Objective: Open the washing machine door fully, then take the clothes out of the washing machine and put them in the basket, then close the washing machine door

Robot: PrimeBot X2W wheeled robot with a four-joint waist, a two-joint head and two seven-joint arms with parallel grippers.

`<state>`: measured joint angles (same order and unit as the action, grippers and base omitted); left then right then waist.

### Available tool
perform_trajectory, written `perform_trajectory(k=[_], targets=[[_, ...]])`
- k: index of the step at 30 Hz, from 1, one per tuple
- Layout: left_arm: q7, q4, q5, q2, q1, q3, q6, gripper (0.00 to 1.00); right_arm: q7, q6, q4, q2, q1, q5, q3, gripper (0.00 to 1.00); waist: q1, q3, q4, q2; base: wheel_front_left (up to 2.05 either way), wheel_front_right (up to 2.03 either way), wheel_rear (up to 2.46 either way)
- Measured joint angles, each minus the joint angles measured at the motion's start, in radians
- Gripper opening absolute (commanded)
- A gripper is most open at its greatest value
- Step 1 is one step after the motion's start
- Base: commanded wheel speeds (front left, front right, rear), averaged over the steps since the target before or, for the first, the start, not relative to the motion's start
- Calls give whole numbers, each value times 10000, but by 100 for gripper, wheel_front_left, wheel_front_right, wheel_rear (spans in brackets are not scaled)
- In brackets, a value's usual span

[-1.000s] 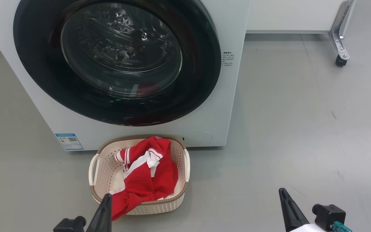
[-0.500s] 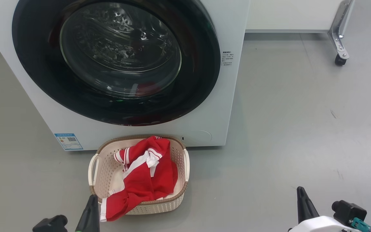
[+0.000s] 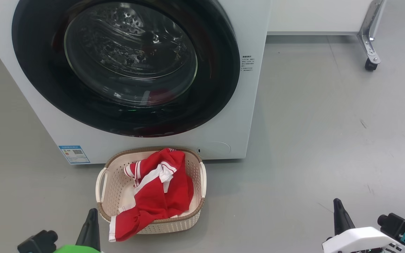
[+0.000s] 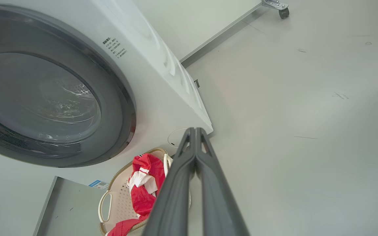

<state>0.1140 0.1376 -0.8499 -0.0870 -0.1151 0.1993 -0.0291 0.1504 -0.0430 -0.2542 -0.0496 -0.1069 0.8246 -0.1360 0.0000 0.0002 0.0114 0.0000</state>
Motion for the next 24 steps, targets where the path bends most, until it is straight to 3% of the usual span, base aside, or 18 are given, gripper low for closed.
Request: perform_trajectory(k=[24], targets=[[-612,433,-3103,-19,544,-706,447,0,-709,-265,2,-182,551,3225,640,0,0,15,-44,0,0,0,0]])
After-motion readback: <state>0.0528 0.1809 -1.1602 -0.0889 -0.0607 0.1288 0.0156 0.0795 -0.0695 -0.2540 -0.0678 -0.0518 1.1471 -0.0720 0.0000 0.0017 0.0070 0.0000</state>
